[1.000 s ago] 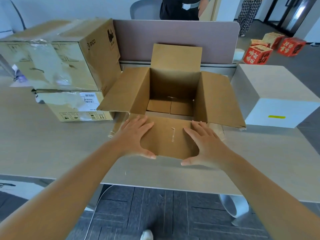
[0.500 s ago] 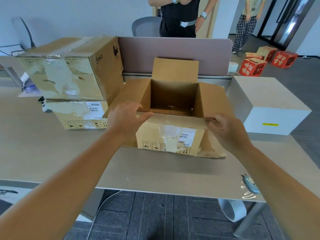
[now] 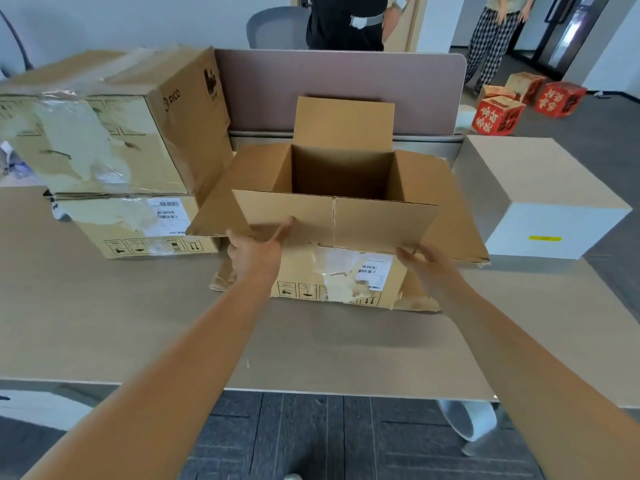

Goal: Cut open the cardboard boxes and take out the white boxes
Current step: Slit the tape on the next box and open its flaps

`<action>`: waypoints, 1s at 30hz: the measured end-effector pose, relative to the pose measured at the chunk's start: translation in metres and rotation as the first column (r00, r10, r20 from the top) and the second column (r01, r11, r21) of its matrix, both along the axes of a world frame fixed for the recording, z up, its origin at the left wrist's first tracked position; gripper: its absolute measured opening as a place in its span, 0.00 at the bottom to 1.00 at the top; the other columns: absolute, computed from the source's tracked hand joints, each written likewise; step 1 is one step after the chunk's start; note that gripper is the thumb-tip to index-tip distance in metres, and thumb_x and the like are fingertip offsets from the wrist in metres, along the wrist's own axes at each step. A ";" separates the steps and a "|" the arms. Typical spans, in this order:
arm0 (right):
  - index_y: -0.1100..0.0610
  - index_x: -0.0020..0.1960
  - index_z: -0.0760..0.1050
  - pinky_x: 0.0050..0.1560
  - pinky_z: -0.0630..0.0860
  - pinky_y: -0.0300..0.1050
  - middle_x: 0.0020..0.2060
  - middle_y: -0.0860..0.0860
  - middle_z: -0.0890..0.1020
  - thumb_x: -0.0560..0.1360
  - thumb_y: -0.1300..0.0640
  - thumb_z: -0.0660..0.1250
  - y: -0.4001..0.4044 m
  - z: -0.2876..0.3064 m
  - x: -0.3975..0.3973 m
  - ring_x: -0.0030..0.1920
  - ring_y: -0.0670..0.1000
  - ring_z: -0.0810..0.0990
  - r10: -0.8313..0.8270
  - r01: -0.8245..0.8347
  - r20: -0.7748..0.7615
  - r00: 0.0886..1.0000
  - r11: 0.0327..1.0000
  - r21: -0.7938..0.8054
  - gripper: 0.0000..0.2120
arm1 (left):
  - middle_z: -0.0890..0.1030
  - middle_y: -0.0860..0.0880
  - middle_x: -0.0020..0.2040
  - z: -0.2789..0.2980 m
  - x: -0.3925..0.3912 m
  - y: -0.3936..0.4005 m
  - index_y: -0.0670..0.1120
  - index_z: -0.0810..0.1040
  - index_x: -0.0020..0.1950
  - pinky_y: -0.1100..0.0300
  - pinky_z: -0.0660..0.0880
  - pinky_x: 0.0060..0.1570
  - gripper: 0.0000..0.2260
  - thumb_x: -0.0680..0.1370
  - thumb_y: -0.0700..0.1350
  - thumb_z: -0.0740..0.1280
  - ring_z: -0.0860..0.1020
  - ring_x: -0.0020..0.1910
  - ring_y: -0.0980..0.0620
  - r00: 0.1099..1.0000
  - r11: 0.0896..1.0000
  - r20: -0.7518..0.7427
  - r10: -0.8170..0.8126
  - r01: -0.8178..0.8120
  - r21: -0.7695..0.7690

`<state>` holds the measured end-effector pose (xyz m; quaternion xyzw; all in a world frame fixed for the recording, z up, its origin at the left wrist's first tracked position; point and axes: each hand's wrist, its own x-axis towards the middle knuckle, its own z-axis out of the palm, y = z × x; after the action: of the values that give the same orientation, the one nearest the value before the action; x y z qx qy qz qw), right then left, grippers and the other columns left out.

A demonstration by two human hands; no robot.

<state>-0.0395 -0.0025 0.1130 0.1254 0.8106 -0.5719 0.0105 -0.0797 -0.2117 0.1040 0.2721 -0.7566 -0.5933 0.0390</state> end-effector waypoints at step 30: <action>0.45 0.45 0.79 0.47 0.72 0.44 0.42 0.45 0.81 0.73 0.56 0.65 0.020 0.114 -0.032 0.36 0.42 0.73 -0.368 0.437 -0.450 0.814 0.898 0.056 0.07 | 0.27 0.46 0.72 0.049 0.000 0.104 0.51 0.27 0.72 0.35 0.40 0.68 0.61 0.62 0.61 0.75 0.28 0.71 0.44 0.599 0.531 0.010 -0.801 0.717 -0.452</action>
<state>-0.0711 0.0177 0.2271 0.1659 0.7898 -0.5090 -0.2992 -0.0798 -0.1077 0.1528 -0.1611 -0.8970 -0.4011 -0.0926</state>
